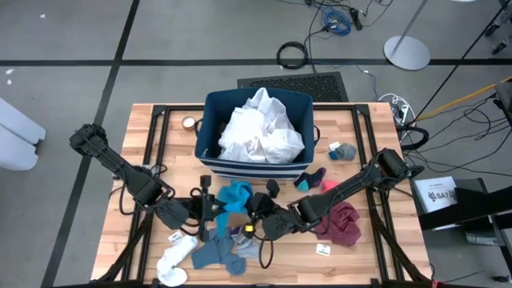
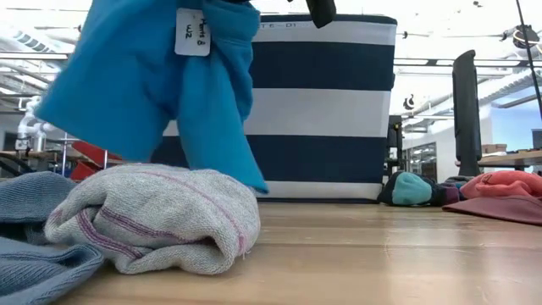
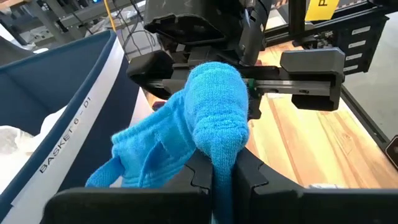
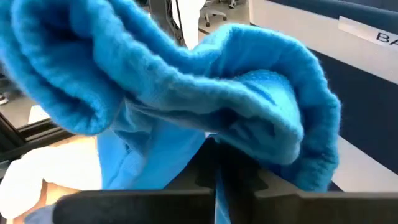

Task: Sort clothes
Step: Put the blue short into the white and blue laundry organizer, then put the blue short into the laundry organizer

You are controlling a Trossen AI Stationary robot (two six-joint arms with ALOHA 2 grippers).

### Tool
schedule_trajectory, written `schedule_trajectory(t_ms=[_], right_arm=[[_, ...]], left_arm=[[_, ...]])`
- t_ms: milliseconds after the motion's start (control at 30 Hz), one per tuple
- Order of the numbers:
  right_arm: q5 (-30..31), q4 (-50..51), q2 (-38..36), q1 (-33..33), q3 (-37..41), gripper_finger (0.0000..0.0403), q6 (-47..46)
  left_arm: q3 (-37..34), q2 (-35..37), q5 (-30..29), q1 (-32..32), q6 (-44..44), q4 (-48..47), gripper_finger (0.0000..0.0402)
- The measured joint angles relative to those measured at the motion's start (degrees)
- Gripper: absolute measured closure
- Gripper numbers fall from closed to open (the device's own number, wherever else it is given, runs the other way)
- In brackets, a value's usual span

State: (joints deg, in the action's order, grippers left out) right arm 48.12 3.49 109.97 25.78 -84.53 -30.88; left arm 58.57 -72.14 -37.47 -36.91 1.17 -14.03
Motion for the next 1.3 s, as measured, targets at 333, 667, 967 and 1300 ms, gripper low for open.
schedule_trajectory(t_ms=[333, 667, 967, 1300], right_arm=[[3.1, -2.2, -4.4, 2.5, 0.0, 0.0403, 6.0], [2.4, -3.9, -6.8, 5.7, 0.0, 0.0403, 13.8], [-2.0, 10.0, -7.9, 6.2, 0.0, 0.038, 20.5], [-3.3, 11.7, -7.7, 6.1, 0.0, 0.0226, 20.5]], left_arm=[[0.0, 0.0, 0.0, 0.0, 0.0, -2.3, 0.0379], [0.0, 0.0, 0.0, 0.0, -0.1, -1.6, 0.0379], [0.0, 0.0, 0.2, 0.0, -0.1, -1.6, 0.0379], [0.0, 0.0, 5.2, 0.0, -0.1, -1.7, 0.0379]])
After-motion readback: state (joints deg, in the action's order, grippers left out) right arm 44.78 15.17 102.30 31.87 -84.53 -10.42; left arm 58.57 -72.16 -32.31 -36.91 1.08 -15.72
